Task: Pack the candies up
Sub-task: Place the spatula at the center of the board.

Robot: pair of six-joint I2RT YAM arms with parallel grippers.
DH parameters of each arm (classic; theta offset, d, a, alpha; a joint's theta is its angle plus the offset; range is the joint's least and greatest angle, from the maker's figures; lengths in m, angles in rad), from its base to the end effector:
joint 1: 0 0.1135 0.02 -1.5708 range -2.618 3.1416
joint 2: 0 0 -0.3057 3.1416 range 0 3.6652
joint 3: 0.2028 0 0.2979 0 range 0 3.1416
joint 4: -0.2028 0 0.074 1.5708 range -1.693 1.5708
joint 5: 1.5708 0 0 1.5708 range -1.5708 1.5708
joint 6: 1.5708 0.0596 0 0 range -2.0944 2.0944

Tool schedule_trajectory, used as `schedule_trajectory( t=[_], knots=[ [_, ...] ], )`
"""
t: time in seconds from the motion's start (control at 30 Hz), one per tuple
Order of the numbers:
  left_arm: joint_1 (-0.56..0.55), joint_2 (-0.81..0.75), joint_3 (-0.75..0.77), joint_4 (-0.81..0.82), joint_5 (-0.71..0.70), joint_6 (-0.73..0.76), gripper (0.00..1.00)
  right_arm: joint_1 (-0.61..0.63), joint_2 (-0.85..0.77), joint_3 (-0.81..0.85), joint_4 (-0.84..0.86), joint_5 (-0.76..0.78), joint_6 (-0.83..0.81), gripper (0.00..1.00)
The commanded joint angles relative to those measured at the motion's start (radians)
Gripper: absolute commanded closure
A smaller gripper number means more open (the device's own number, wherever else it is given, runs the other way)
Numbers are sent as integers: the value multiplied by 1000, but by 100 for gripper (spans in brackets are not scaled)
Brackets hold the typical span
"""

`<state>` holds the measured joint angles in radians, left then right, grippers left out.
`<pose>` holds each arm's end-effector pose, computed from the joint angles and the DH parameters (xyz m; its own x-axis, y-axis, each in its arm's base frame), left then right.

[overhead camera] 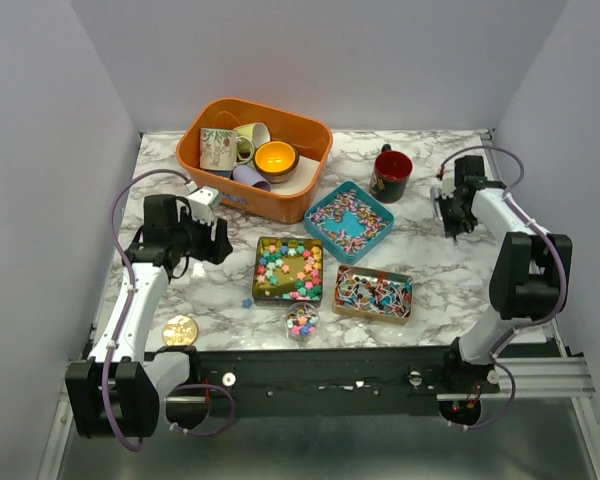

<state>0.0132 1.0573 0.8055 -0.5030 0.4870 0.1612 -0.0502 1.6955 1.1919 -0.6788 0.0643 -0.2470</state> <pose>0.2600 -0.0245 0.2784 -0.6234 0.1336 -0.7704 0.4349 0.8781 -0.1996 0.3924 -0.0236 0.2050 -0.9145 -0.1983 -0.3527 -0.1539 0.9766 -0.1503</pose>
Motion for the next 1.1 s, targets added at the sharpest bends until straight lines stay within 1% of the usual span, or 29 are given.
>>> schedule_trajectory(
  t=[0.0,0.03,0.1,0.13,0.17,0.2,0.23,0.27,0.3,0.4,0.47,0.5,0.53,0.6,0.63,0.67,0.7,0.8,0.87,0.93,0.97,1.07],
  knots=[
    [7,50,9,-55,-54,135,15,-2,102,141,71,-38,54,99],
    [10,59,11,-57,-71,142,10,-2,119,152,67,-35,52,99],
    [19,69,20,-81,-116,188,3,-2,166,160,58,-21,46,99],
    [21,70,23,-94,-140,254,1,-2,182,160,55,-15,45,95],
    [21,78,33,-123,-158,289,1,-2,197,158,50,-14,43,91],
    [22,81,38,-134,-209,308,1,-4,208,158,48,-17,40,88],
    [27,86,43,-146,-224,329,1,-4,226,160,47,-18,40,79],
    [28,95,46,-166,-249,357,1,-5,233,161,48,-20,43,73],
    [36,101,47,-173,-284,363,1,-4,236,166,47,-23,45,69],
    [51,122,58,-225,-323,386,1,-4,253,195,32,-38,46,63],
    [83,128,66,-273,-304,406,1,-4,257,221,19,-49,41,52],
    [97,127,67,-294,-292,453,1,-5,254,228,12,-58,43,46],
    [122,125,69,-316,-271,487,1,-5,253,236,7,-58,43,36],
    [163,112,64,-370,-243,579,1,-4,213,253,-7,-99,63,30],
    [183,107,66,-388,-232,609,1,-4,192,258,-13,-107,72,25],
    [224,98,66,-425,-217,632,1,-4,172,261,-27,-110,81,23],
    [241,90,67,-442,-212,650,1,-4,123,268,-36,-132,97,22],
    [295,60,69,-508,-211,725,1,1,64,267,-65,-225,101,17],
    [321,58,67,-535,-225,770,1,7,30,256,-71,-250,109,10],
    [353,73,66,-539,-261,779,1,22,-2,212,-53,-274,124,6],
    [366,96,75,-536,-275,764,1,32,-11,198,-45,-277,126,6],
    [415,131,116,-595,-220,759,1,68,-40,176,-38,-300,114,5]
  ],
)
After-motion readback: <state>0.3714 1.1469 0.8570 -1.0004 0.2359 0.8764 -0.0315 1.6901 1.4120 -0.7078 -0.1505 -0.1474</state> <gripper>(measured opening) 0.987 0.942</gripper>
